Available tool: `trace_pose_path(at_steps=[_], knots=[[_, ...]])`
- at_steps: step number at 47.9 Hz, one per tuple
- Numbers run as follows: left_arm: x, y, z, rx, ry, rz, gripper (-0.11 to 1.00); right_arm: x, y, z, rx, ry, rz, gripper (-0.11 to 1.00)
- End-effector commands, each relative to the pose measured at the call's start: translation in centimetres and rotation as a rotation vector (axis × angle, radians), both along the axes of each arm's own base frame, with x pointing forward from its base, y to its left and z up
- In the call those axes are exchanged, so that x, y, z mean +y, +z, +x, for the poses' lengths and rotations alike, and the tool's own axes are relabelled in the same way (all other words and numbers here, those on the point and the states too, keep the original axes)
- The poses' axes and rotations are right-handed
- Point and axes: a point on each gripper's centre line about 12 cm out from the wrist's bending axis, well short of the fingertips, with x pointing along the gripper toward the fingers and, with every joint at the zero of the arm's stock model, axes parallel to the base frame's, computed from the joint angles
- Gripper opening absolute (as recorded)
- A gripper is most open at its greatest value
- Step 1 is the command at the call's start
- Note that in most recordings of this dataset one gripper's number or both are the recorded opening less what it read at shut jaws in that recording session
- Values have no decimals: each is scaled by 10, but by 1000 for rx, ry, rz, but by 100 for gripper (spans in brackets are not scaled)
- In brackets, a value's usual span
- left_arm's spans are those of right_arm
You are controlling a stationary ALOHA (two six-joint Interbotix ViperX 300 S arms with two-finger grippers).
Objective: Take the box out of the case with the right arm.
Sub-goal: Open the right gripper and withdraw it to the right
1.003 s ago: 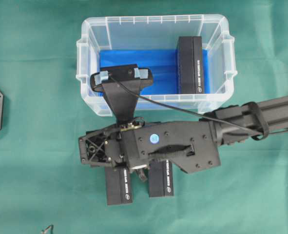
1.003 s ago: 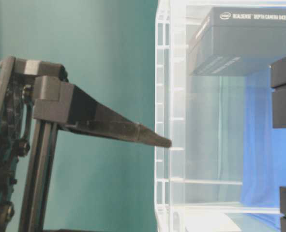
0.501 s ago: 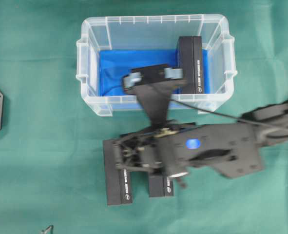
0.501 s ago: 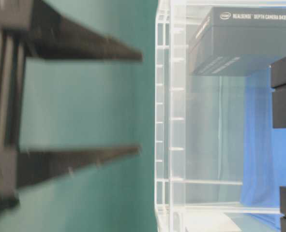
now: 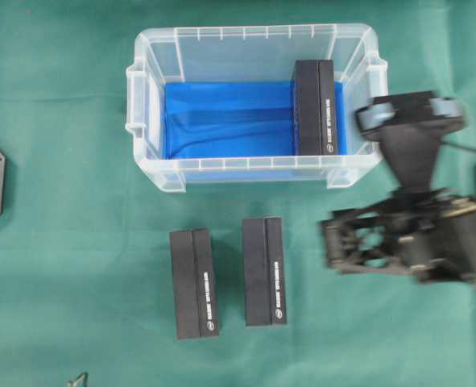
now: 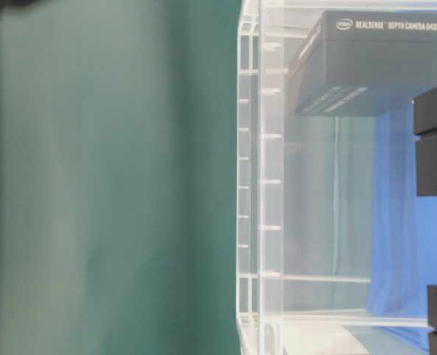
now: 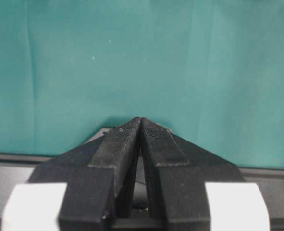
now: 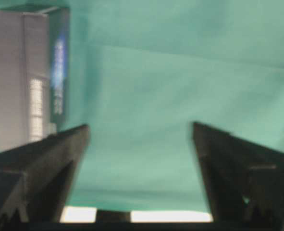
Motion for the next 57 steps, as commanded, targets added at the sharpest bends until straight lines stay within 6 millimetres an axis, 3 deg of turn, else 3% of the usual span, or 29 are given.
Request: trace_pose_path(at_steps=[1,12,17,39,47,57], knots=[[1,10,1,-35,1,3,2,-2,10,-27,-48,8,17,89],[1,11,-3,-46,1,6,2,-8,5,-78,-45,3,23,89],[1,11,-4,-48,1,6,2,-10,3,-90,-45,1,25,89],[1,11,-2,-45,1,6,2,-14,2,-90,-50,1,10,88],[1,11,-1,-45,-1,6,2,-30,3,-87,-60,-22,-17,88],[1,10,2,-40,0,6,2,-71,6,-88,-54,-24,-48,88]])
